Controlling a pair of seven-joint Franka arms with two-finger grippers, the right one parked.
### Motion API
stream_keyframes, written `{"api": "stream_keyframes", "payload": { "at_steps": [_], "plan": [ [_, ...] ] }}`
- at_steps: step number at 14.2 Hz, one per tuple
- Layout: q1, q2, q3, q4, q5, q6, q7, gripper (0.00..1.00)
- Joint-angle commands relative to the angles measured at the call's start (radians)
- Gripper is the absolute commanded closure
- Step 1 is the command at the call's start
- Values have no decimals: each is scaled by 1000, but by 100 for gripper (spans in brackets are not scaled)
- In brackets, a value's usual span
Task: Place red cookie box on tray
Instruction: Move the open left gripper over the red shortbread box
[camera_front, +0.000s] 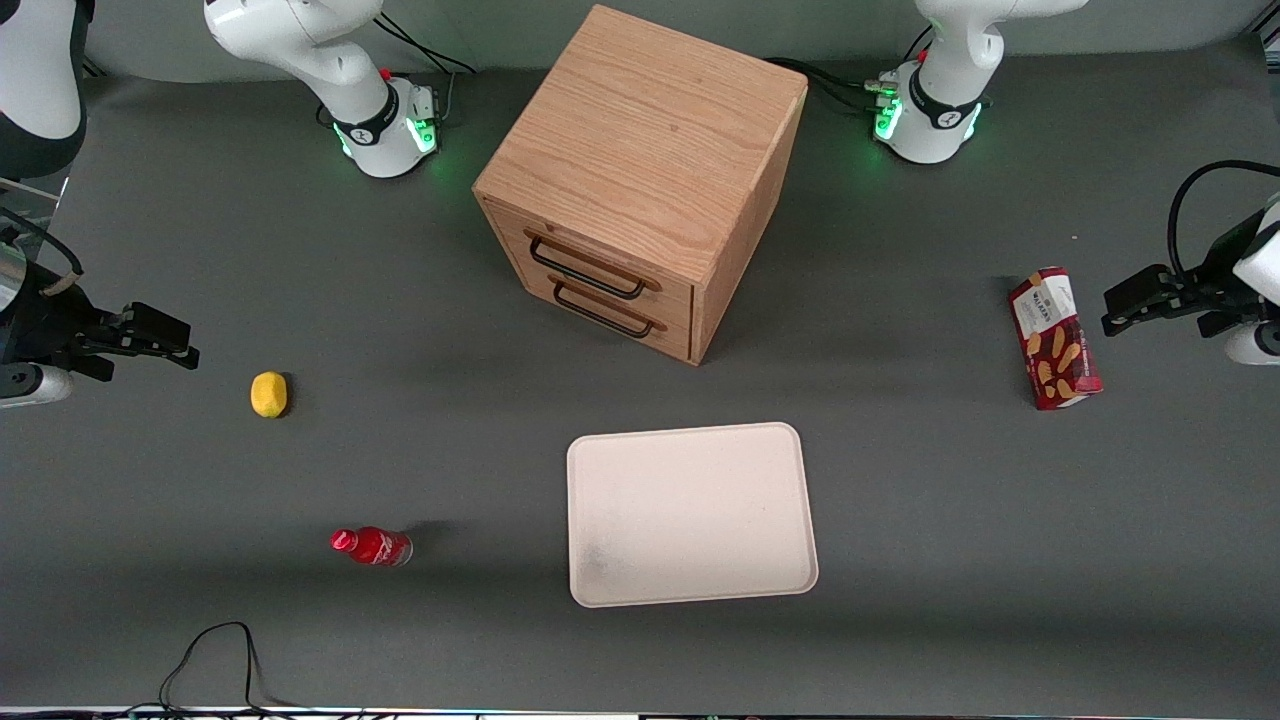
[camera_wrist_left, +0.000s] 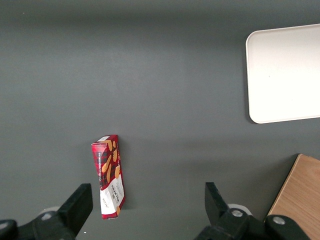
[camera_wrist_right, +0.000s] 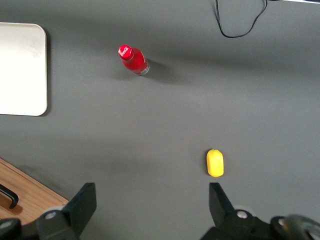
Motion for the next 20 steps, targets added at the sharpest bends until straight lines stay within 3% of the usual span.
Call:
{"api": "stream_keyframes", "payload": {
  "at_steps": [1,12,20],
  "plan": [
    [1,-14,4,-11,-16,-12,-14,0],
    [2,-9,4,-12,-10,-31,1,0],
    [160,-58,-25,-86,-7,-22,105,0]
  ]
}}
